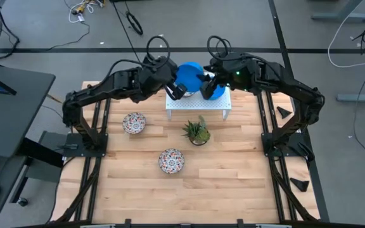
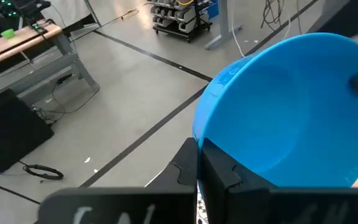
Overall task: Pick & Place Mini bowls
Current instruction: Stack the blue bowl on the blue bowl on the shelf
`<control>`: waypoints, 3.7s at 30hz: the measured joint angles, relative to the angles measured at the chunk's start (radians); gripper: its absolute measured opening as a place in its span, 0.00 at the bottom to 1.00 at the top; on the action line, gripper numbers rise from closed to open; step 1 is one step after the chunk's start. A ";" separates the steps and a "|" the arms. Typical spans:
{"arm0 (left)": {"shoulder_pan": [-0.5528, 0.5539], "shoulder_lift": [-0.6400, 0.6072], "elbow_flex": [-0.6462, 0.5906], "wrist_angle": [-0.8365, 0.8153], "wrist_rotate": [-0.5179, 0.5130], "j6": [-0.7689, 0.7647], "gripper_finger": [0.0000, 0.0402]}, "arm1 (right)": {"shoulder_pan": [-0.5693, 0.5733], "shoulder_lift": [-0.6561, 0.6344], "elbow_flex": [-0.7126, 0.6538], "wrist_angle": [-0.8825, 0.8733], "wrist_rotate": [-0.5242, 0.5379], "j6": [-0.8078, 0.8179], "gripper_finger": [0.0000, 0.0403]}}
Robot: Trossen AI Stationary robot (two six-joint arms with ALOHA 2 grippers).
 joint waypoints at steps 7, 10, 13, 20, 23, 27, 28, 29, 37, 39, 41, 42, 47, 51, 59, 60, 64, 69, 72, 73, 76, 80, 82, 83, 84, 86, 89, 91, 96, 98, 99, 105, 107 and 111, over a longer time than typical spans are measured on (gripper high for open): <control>-0.026 0.000 0.000 -0.024 -0.025 0.042 0.01 | 0.000 0.023 0.000 -0.008 -0.021 0.005 0.46; -0.026 -0.003 0.000 -0.022 -0.015 0.067 0.01 | 0.000 0.022 0.000 -0.004 -0.021 0.005 0.37; -0.026 -0.004 0.000 -0.031 -0.008 0.070 0.01 | -0.001 0.021 0.000 -0.006 -0.021 0.005 0.26; -0.028 -0.005 0.000 -0.026 0.019 0.082 0.06 | -0.003 0.021 0.000 -0.026 -0.005 0.000 0.03; -0.029 -0.006 0.001 -0.029 0.035 0.086 0.09 | -0.002 0.021 0.000 -0.034 -0.013 0.005 0.02; -0.029 -0.005 0.001 -0.023 0.049 0.086 0.14 | -0.002 0.020 0.000 -0.033 -0.023 0.005 0.01; -0.029 -0.005 0.001 -0.014 0.057 0.086 0.15 | -0.001 0.019 0.000 -0.028 -0.033 0.005 0.01; -0.029 -0.004 0.000 -0.009 0.060 0.087 0.17 | 0.001 0.019 0.000 -0.027 -0.043 0.003 0.00; -0.028 -0.011 0.000 0.056 0.137 0.101 0.42 | 0.002 -0.010 0.000 -0.054 -0.090 0.009 0.00; -0.028 -0.011 0.000 0.071 0.159 0.101 0.50 | 0.002 -0.016 0.000 -0.080 -0.089 0.009 0.00; -0.027 -0.011 -0.001 0.097 0.214 0.110 0.56 | -0.003 -0.024 0.000 -0.124 -0.088 0.008 0.00; -0.026 -0.015 -0.001 0.114 0.245 0.119 0.59 | -0.006 -0.025 0.001 -0.151 -0.089 0.008 0.00; -0.024 -0.030 -0.001 0.159 0.339 0.149 0.69 | -0.040 -0.024 0.001 -0.285 -0.172 0.022 0.00; -0.012 -0.034 -0.001 0.156 0.409 0.149 0.69 | -0.084 -0.024 0.001 -0.351 -0.267 0.010 0.00; -0.009 -0.040 -0.001 0.156 0.514 0.114 0.69 | -0.216 -0.024 0.001 -0.502 -0.533 -0.003 0.00; -0.009 -0.040 -0.001 0.156 0.527 0.113 0.69 | -0.231 -0.024 0.001 -0.517 -0.553 -0.003 0.00; -0.008 -0.040 -0.001 0.156 0.588 0.062 0.69 | -0.310 -0.024 0.001 -0.537 -0.562 -0.003 0.00; -0.009 -0.040 -0.001 0.157 0.594 0.005 0.69 | -0.416 -0.006 0.001 -0.534 -0.561 -0.024 0.00; -0.009 -0.040 -0.001 0.157 0.593 -0.022 0.69 | -0.474 0.013 0.001 -0.533 -0.563 -0.029 0.00; -0.008 -0.040 -0.001 0.157 0.593 -0.032 0.69 | -0.492 0.019 0.001 -0.532 -0.562 -0.030 0.00; -0.009 -0.040 -0.001 0.157 0.593 -0.043 0.69 | -0.541 0.045 0.001 -0.518 -0.561 -0.030 0.00; -0.009 -0.040 -0.001 0.157 0.594 -0.057 0.69 | -0.598 0.083 0.001 -0.494 -0.570 -0.053 0.00; -0.009 -0.040 -0.001 0.157 0.594 -0.066 0.69 | -0.626 0.105 0.000 -0.482 -0.579 -0.059 0.00; -0.009 -0.040 -0.001 0.157 0.595 -0.066 0.69 | -0.638 0.115 0.000 -0.470 -0.579 -0.066 0.00; -0.009 -0.040 -0.001 0.156 0.594 -0.066 0.69 | -0.650 0.124 0.000 -0.460 -0.579 -0.070 0.00; -0.009 -0.040 -0.001 0.155 0.594 -0.066 0.69 | -0.673 0.140 0.000 -0.447 -0.579 -0.083 0.00; -0.009 -0.040 -0.001 0.150 0.594 -0.066 0.69 | -0.699 0.159 0.000 -0.430 -0.578 -0.117 0.00; -0.009 -0.040 -0.001 0.150 0.594 -0.066 0.69 | -0.710 0.165 0.000 -0.421 -0.578 -0.130 0.00; -0.009 -0.040 -0.001 0.149 0.594 -0.066 0.69 | -0.718 0.166 0.000 -0.390 -0.577 -0.153 0.00; -0.009 -0.040 -0.001 0.149 0.594 -0.066 0.69 | -0.718 0.166 0.000 -0.390 -0.577 -0.154 0.00; -0.009 -0.040 -0.001 0.149 0.594 -0.066 0.69 | -0.718 0.166 0.000 -0.389 -0.577 -0.154 0.00; -0.009 -0.040 -0.001 0.148 0.594 -0.066 0.69 | -0.718 0.165 -0.044 -0.380 -0.577 -0.156 0.00; -0.009 -0.040 -0.001 0.148 0.594 -0.066 0.69 | -0.718 0.163 -0.077 -0.372 -0.577 -0.156 0.00; -0.009 -0.040 -0.001 0.148 0.595 -0.067 0.69 | -0.710 0.149 -0.143 -0.320 -0.577 -0.156 0.00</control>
